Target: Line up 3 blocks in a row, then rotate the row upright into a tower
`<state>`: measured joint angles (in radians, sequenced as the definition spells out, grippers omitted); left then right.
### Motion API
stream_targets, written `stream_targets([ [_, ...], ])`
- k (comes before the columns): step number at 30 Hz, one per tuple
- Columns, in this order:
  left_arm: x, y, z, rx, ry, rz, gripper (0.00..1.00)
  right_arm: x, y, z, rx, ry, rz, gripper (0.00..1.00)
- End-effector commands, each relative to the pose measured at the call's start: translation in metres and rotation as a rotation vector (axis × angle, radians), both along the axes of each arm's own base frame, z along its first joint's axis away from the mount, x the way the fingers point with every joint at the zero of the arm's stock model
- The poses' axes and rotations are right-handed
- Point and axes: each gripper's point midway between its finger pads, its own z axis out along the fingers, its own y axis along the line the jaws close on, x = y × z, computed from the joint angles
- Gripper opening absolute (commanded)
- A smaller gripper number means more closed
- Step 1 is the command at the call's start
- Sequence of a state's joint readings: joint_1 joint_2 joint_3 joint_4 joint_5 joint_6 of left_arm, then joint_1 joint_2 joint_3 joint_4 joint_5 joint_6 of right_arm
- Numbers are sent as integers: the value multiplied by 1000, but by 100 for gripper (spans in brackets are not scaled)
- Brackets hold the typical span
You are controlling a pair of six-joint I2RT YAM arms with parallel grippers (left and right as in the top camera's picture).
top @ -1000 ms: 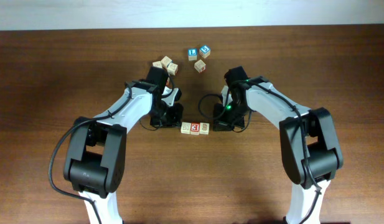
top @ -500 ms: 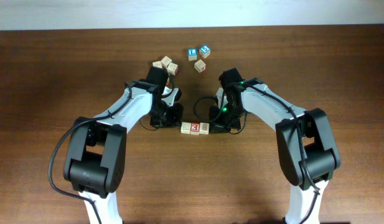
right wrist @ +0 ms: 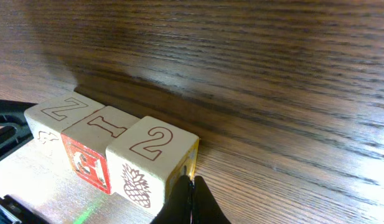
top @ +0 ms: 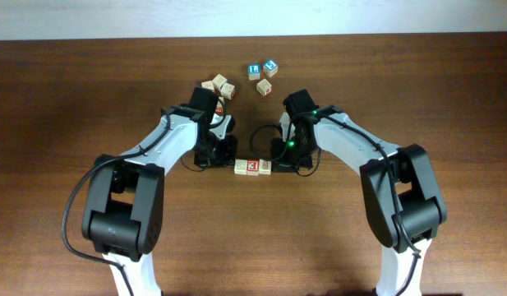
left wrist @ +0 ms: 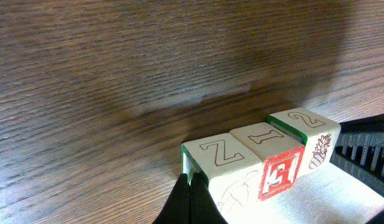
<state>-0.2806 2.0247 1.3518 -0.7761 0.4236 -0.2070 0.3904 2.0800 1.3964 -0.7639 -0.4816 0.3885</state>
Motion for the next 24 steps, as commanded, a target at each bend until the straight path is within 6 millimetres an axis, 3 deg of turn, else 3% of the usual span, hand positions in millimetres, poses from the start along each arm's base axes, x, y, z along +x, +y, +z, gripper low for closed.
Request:
stream_targets([
  [1, -8, -12, -2, -34, 27, -16, 0, -15, 31, 7, 81, -3, 81, 4],
  [16, -8, -12, -2, -34, 27, -16, 0, -9, 43, 41, 176, -86, 124, 5],
  [24, -8, -12, -2, -34, 27, -16, 0, -11, 43, 43, 181, -79, 125, 4],
])
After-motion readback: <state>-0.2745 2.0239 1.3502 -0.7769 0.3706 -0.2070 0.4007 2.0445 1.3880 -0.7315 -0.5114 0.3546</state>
